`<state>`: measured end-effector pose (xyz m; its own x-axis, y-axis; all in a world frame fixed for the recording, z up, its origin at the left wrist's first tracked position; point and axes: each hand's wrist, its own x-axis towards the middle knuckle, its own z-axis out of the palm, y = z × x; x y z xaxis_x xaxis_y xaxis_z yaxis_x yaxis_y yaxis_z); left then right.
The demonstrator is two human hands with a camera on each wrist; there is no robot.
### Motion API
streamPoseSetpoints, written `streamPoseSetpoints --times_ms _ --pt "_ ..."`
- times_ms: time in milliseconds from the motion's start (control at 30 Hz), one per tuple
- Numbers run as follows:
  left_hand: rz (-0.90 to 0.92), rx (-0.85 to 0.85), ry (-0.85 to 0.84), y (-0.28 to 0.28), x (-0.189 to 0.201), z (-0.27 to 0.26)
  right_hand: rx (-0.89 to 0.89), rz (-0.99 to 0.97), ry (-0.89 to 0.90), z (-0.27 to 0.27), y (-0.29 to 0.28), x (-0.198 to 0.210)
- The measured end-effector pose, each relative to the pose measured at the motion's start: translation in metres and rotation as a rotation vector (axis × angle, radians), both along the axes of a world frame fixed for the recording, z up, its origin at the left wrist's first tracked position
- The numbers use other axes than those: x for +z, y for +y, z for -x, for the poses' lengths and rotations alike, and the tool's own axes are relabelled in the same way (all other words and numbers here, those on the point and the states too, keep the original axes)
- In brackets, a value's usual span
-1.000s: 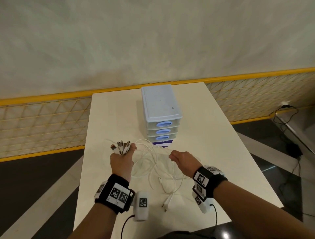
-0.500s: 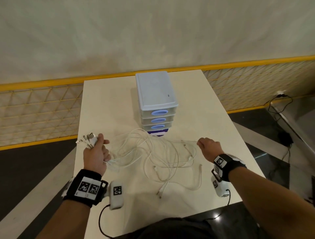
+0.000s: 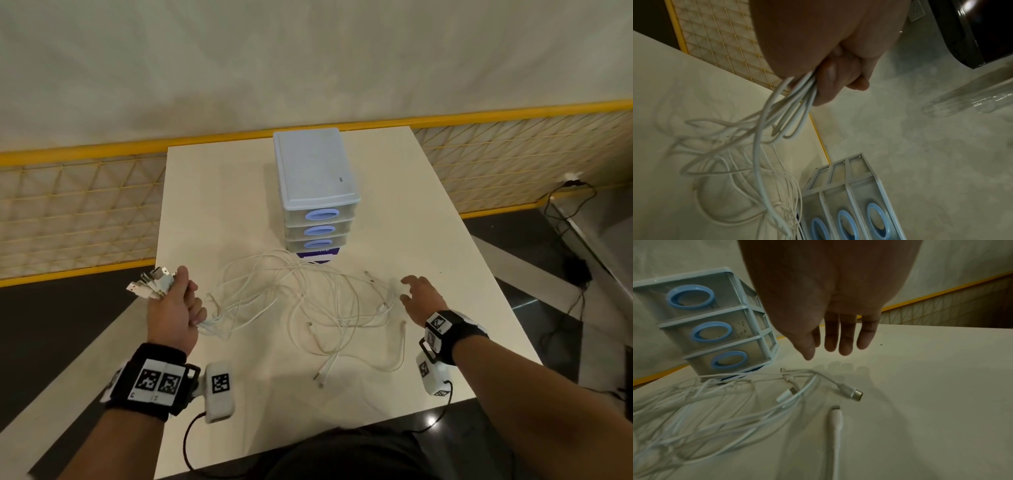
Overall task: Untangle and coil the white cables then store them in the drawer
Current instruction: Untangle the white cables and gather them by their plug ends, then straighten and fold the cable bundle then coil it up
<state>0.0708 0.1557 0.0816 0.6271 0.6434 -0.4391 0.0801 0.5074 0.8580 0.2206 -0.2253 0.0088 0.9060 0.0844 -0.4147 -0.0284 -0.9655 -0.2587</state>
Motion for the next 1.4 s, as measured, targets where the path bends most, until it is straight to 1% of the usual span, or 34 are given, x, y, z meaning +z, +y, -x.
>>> streamPoseSetpoints --times_ms 133,233,333,400,467,500,600,633,733,800,867,967,1033,1133,1200,1300,1400 --pt "0.007 -0.010 0.017 -0.003 -0.002 0.000 0.061 -0.034 -0.047 0.004 0.007 -0.002" --pt "0.009 -0.019 0.027 -0.005 -0.003 0.000 -0.034 -0.045 -0.061 0.007 0.009 -0.003" --pt "0.009 -0.029 0.028 -0.006 -0.003 0.001 -0.163 -0.051 -0.001 0.013 0.000 -0.005" --pt "0.013 -0.039 0.019 -0.005 0.000 0.002 -0.152 -0.060 0.014 0.018 -0.005 -0.007" --pt "0.023 -0.057 0.004 -0.006 0.004 0.001 -0.005 -0.051 -0.040 0.025 -0.001 -0.010" --pt "0.033 -0.066 -0.010 -0.006 0.007 0.000 0.081 -0.080 -0.089 0.031 0.007 -0.010" --pt "0.085 -0.089 -0.062 -0.010 0.018 -0.004 0.304 -0.308 -0.180 0.050 0.053 0.001" --pt "0.101 -0.092 -0.081 -0.013 0.023 -0.006 0.383 -0.364 -0.174 0.057 0.072 0.010" --pt "0.151 -0.090 -0.169 -0.031 0.034 -0.010 0.619 -0.512 -0.064 0.075 0.130 0.042" --pt "0.183 -0.090 -0.219 -0.047 0.036 -0.012 0.747 -0.531 -0.009 0.084 0.173 0.060" --pt "0.199 -0.109 -0.256 -0.058 0.034 -0.011 0.785 -0.577 0.038 0.090 0.207 0.069" --pt "0.170 -0.123 -0.283 -0.056 0.032 -0.003 0.670 -0.654 0.150 0.095 0.230 0.075" --pt "0.166 -0.112 -0.247 -0.047 0.032 0.002 0.676 -0.654 0.168 0.099 0.231 0.069" --pt "0.150 -0.061 -0.165 -0.036 0.033 0.008 0.735 -0.608 0.128 0.099 0.225 0.065" --pt "0.145 -0.008 -0.140 -0.028 0.034 0.011 0.750 -0.526 0.128 0.092 0.222 0.060" --pt "0.127 0.028 -0.141 -0.017 0.035 0.011 0.761 -0.341 0.154 0.077 0.208 0.052" --pt "0.098 0.047 -0.128 -0.018 0.032 0.013 0.729 -0.300 0.145 0.063 0.189 0.044"
